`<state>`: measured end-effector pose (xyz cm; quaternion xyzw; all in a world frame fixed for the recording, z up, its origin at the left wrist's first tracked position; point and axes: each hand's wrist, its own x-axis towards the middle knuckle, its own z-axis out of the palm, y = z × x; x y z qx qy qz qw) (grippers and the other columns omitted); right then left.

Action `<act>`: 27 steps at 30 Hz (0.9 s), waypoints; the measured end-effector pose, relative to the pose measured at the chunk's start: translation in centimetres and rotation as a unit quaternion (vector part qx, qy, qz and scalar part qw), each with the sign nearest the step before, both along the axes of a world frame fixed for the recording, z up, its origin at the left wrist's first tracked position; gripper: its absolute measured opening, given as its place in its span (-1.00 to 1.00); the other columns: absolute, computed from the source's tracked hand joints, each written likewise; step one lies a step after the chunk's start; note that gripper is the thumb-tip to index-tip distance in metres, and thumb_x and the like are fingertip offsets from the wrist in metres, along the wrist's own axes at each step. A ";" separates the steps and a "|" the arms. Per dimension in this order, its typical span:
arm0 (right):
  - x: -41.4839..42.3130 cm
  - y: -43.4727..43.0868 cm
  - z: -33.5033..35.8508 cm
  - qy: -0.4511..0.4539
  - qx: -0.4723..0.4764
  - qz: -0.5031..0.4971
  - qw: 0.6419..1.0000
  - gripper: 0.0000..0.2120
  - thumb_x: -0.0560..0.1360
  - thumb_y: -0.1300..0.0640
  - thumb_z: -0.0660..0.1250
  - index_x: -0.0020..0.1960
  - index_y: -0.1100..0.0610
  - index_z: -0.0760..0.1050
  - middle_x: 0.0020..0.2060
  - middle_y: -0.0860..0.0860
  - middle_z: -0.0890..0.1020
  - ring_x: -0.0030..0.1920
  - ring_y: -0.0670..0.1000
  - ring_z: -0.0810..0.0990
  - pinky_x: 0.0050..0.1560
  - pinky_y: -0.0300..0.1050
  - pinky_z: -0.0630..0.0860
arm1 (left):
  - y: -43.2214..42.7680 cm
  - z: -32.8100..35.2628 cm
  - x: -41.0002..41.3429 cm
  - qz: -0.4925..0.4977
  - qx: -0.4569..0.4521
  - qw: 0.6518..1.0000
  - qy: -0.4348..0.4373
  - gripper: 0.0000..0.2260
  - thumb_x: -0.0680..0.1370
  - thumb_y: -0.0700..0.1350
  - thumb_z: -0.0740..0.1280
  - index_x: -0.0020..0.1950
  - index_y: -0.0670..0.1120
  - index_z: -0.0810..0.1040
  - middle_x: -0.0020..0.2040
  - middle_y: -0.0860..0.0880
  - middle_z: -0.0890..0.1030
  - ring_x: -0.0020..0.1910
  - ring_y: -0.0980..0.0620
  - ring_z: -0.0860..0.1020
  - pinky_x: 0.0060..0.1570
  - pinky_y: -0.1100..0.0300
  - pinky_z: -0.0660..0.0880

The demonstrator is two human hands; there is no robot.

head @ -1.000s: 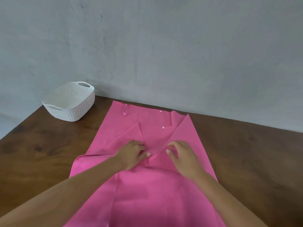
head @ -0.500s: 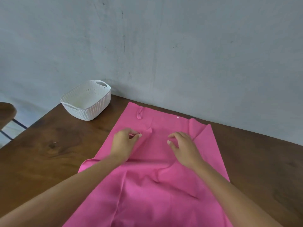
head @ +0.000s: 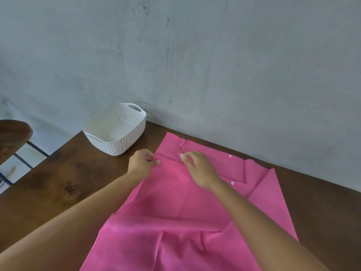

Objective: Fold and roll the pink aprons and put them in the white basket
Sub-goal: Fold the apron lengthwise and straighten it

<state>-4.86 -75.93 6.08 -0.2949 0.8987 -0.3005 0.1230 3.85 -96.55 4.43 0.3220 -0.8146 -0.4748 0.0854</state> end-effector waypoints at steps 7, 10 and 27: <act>-2.3 -2.9 -2.2 -0.007 0.075 0.028 0.997 -0.31 0.61 -0.35 -0.16 0.46 0.00 0.46 0.45 -0.03 0.43 0.47 0.03 0.24 0.50 -0.03 0.15 | -0.7 -0.4 -3.5 -0.042 -0.041 0.998 0.004 -0.90 0.51 -0.16 0.52 -0.08 -0.12 0.63 -0.18 -0.02 0.60 -0.21 0.09 0.52 -0.28 0.27 0.35; -3.0 -3.2 -2.4 0.005 0.067 0.033 0.997 -0.23 0.56 -0.39 -0.19 0.41 0.03 0.51 0.36 -0.05 0.53 0.36 0.01 0.32 0.43 -0.04 0.23 | -0.7 -0.5 -4.8 -0.044 -0.051 0.998 0.010 -0.92 0.52 -0.17 0.50 -0.08 -0.13 0.62 -0.22 0.00 0.58 -0.25 0.10 0.49 -0.29 0.26 0.35; -3.9 -3.6 -2.8 0.054 0.067 0.022 0.996 -0.35 0.66 -0.26 -0.03 0.47 0.17 0.42 0.38 0.04 0.48 0.41 0.04 0.29 0.46 -0.03 0.24 | -1.9 -1.0 -6.7 -0.091 -0.088 0.990 0.058 -0.87 0.52 -0.16 0.48 -0.19 -0.04 0.58 -0.28 -0.03 0.57 -0.29 0.08 0.46 -0.27 0.21 0.39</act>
